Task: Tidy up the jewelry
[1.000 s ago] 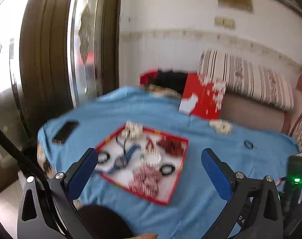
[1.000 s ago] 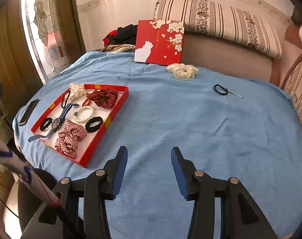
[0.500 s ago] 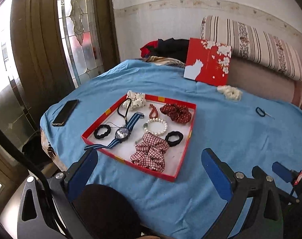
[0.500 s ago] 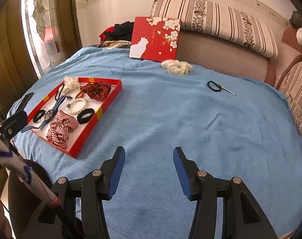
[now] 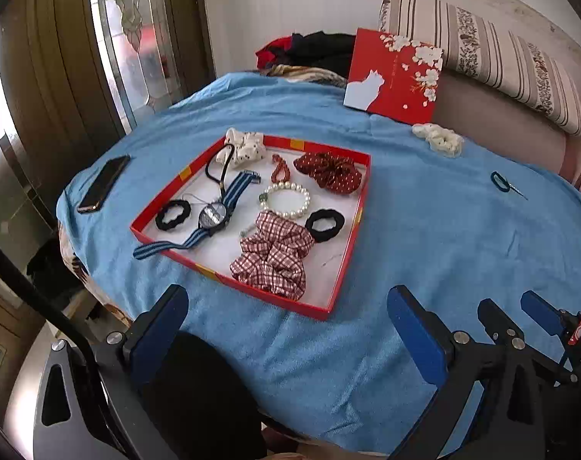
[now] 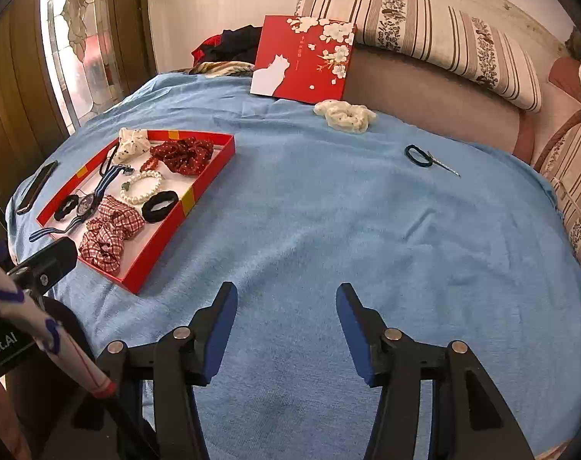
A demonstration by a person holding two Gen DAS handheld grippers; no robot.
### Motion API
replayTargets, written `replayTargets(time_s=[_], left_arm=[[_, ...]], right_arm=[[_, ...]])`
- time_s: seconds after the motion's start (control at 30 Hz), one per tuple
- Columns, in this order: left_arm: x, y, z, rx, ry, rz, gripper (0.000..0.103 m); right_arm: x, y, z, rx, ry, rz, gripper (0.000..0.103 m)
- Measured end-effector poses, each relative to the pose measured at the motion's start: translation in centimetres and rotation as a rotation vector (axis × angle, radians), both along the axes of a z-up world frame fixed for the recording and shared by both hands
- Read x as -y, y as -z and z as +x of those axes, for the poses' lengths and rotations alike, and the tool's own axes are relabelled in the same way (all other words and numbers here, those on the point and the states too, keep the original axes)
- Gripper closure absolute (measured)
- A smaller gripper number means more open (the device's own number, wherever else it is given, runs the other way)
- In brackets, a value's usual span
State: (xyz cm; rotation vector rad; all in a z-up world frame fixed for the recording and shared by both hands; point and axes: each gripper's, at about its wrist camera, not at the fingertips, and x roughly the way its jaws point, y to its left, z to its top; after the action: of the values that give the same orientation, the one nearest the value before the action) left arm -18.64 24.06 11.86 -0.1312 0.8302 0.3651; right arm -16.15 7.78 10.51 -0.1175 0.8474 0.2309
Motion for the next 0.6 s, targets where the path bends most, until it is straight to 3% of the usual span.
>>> replayTargets(time_s=[0.6], left_arm=[[-0.2,1.1,0.8,-0.049,0.009,-0.040,0.000]], right_arm=[[-0.9,0.4,0.1,-0.009,-0.011,-0.015,0.043]])
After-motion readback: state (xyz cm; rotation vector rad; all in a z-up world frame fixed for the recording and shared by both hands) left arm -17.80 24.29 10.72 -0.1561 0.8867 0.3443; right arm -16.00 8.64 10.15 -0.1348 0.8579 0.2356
